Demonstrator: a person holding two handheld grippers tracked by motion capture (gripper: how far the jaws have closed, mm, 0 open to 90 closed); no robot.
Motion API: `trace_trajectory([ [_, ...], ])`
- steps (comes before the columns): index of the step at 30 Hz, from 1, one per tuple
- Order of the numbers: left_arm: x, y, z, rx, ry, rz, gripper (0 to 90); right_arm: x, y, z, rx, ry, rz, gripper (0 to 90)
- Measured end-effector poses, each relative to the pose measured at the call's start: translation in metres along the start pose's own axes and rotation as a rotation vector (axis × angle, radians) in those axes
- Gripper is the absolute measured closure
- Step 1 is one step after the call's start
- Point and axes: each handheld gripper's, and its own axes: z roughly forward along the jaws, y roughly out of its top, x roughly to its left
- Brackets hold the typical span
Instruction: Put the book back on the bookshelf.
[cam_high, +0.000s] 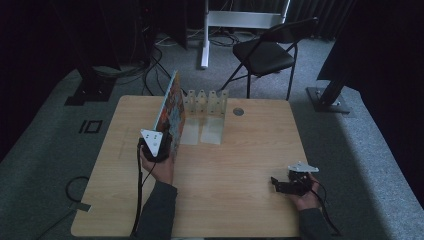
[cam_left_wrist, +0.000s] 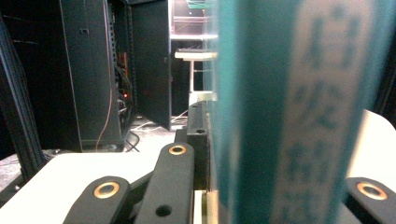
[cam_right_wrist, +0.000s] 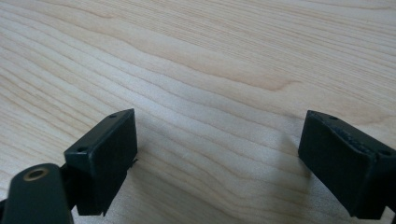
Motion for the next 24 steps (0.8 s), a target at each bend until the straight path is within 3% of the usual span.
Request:
trace_trajectory([
  [24, 0.0067, -0.0051, -0.0034, -0.011, -0.011, -0.024, 80.2, 0.0, 0.0, 0.0, 0.0, 0.0, 0.0, 11.5],
])
